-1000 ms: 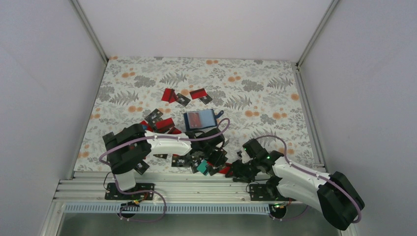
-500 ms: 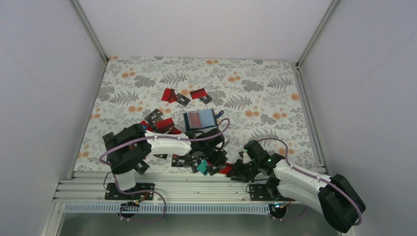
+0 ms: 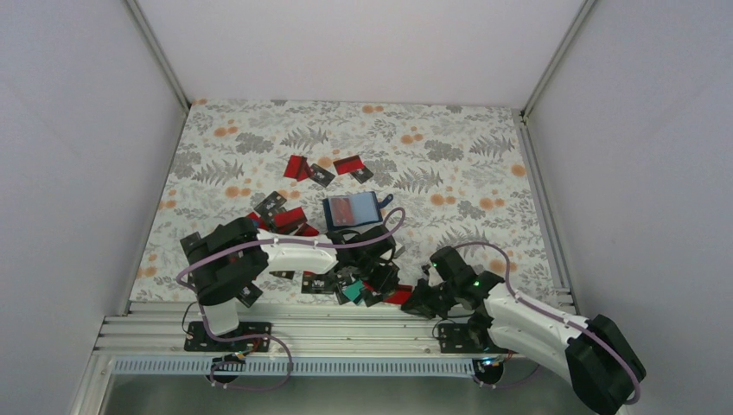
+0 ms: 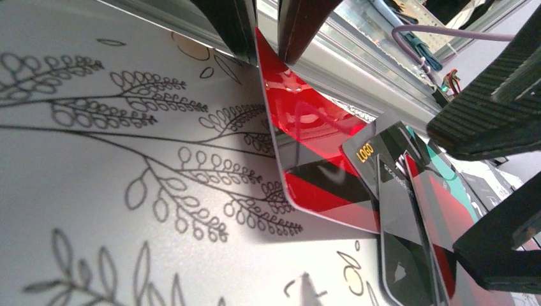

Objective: Put the credit cards into the card holder

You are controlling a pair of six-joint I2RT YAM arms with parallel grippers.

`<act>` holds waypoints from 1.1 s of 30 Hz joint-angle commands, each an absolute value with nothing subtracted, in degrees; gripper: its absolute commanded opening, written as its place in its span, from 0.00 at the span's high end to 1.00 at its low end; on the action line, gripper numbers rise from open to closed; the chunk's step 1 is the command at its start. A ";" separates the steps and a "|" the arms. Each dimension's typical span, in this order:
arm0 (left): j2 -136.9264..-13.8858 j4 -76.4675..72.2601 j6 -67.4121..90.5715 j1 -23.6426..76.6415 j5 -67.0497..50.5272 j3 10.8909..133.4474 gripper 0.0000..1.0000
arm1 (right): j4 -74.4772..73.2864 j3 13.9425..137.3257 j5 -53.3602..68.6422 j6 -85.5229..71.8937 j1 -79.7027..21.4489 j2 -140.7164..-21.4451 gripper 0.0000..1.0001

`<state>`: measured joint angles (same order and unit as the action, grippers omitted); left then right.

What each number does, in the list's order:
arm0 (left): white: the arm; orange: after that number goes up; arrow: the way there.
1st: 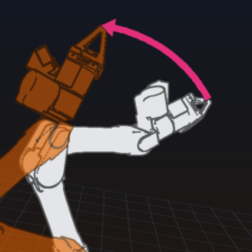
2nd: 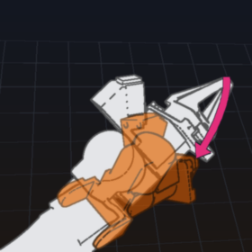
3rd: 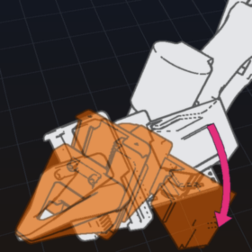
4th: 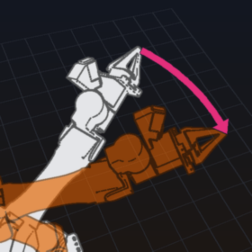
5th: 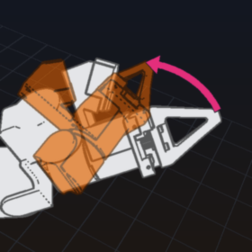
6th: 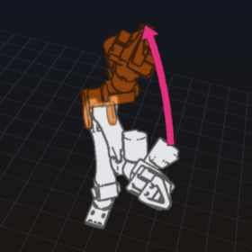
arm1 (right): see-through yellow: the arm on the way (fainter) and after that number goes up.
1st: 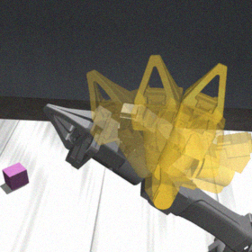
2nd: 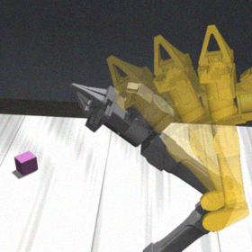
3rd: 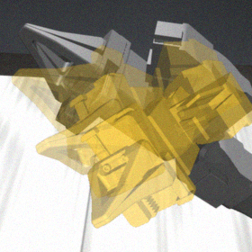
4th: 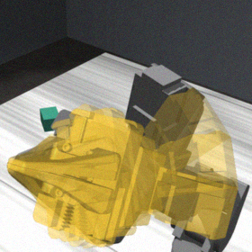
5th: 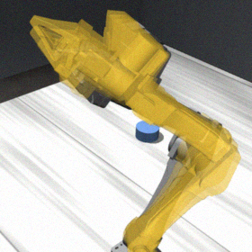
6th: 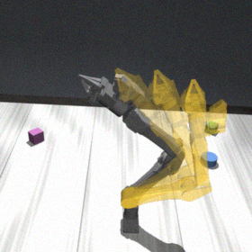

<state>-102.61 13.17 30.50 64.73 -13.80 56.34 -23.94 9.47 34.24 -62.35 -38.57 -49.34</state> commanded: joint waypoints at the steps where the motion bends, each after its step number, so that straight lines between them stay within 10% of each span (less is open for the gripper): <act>1: -104.75 15.17 30.76 65.16 -14.78 55.54 0.51 | -23.80 11.71 32.34 -62.22 -38.34 -47.86 0.90; 33: -84.31 26.11 29.20 52.95 -2.53 62.72 0.49 | -39.98 40.60 22.35 -35.08 -22.32 -55.82 0.96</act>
